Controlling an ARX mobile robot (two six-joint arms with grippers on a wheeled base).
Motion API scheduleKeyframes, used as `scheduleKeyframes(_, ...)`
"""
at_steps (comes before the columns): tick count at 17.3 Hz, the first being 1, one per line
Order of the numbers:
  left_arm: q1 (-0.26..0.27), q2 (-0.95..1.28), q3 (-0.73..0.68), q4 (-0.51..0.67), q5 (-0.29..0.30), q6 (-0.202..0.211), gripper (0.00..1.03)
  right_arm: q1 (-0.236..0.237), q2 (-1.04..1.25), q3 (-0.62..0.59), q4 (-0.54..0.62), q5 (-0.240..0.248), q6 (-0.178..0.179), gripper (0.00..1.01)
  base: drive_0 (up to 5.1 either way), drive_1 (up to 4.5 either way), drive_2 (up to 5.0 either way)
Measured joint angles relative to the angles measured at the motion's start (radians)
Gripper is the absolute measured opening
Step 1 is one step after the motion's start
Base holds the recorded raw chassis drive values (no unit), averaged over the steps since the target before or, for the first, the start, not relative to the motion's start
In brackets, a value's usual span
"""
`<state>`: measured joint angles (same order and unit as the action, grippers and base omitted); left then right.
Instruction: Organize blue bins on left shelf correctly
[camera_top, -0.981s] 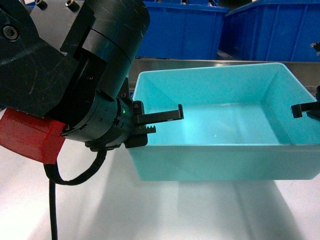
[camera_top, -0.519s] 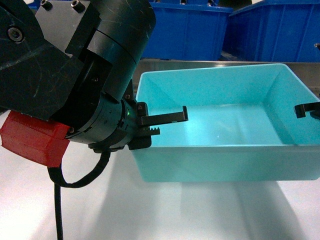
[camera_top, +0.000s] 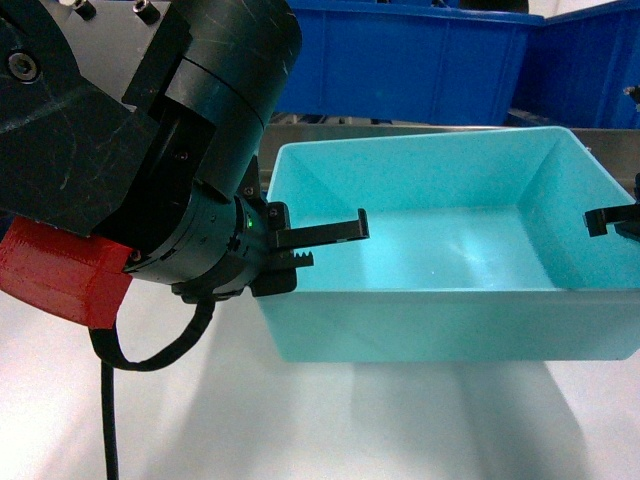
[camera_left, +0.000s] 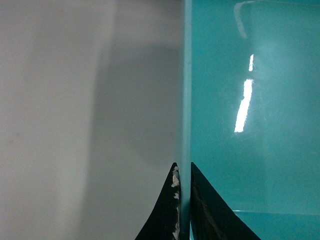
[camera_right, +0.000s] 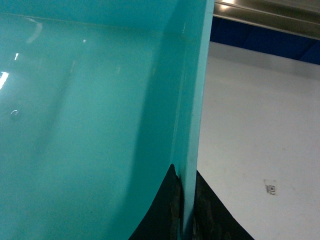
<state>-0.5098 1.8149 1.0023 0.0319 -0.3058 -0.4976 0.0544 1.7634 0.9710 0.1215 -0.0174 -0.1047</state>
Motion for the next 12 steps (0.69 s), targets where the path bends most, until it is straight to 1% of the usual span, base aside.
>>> scheduleKeyframes(3, 0.000, 0.000, 0.000, -0.002, 0.000, 0.000, 0.02, 0.000, 0.000, 0.000, -0.001, 0.000, 0.000, 0.03, -5.0, 2.44, 2.4)
scheduleKeyframes(12, -0.001, 0.000, 0.000, 0.000, -0.001, 0.000, 0.02, 0.000, 0.000, 0.000, 0.000, -0.001, 0.000, 0.03, -4.8, 3.53, 1.3)
